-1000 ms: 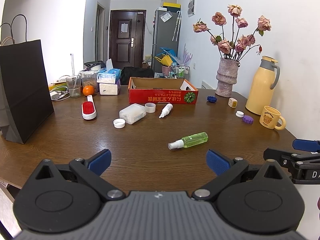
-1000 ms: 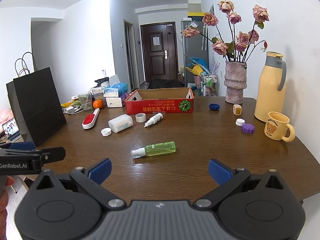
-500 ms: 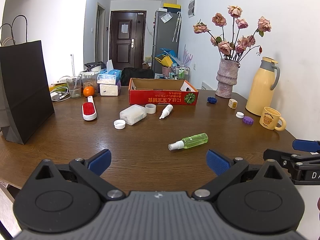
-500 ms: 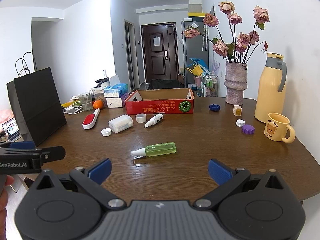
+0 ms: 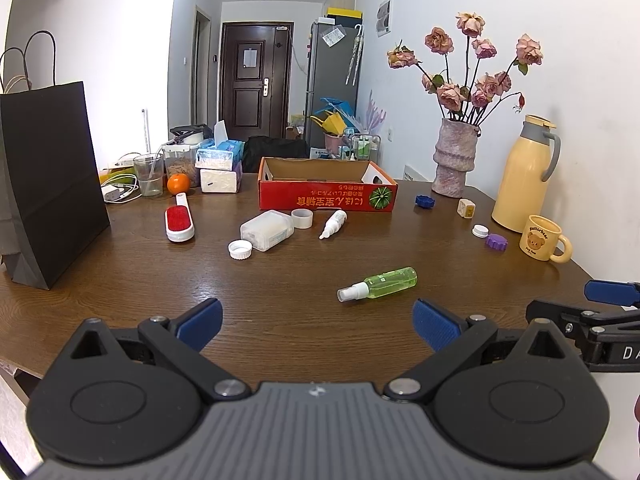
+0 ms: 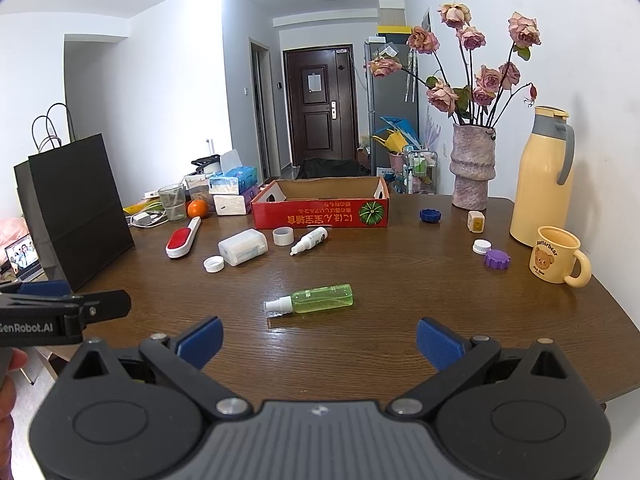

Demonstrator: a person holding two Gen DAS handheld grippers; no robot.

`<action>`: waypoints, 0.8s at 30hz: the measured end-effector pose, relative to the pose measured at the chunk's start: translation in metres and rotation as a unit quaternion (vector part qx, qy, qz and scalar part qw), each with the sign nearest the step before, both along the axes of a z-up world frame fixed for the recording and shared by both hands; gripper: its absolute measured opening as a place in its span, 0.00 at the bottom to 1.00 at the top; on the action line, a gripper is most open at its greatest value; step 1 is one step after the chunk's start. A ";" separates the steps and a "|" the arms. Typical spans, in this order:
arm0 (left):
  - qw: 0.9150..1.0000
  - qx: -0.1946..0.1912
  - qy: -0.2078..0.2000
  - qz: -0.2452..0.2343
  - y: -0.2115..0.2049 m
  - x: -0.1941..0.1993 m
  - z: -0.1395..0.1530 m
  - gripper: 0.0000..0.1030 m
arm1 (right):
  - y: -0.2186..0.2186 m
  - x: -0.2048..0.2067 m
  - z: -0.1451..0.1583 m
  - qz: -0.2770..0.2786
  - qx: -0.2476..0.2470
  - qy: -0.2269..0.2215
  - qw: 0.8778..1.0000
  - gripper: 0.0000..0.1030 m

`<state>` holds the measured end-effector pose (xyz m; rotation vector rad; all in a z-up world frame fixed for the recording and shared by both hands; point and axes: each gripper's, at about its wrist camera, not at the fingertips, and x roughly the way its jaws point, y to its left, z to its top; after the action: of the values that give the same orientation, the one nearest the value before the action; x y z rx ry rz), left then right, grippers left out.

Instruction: Organize rigid objects

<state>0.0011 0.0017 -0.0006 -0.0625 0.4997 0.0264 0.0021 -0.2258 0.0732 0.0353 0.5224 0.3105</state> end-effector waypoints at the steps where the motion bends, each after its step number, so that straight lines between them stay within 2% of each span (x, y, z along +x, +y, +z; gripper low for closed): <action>1: 1.000 0.000 0.000 0.000 0.000 0.000 0.000 1.00 | 0.000 0.000 0.000 0.000 0.000 0.000 1.000 1.00; 24: 1.000 -0.003 -0.001 0.012 0.014 0.006 0.006 1.00 | 0.009 0.003 -0.002 0.004 -0.002 0.000 1.000 1.00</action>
<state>0.0073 0.0157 0.0050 -0.0742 0.4967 0.0493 0.0051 -0.2172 0.0713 0.0300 0.5227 0.3172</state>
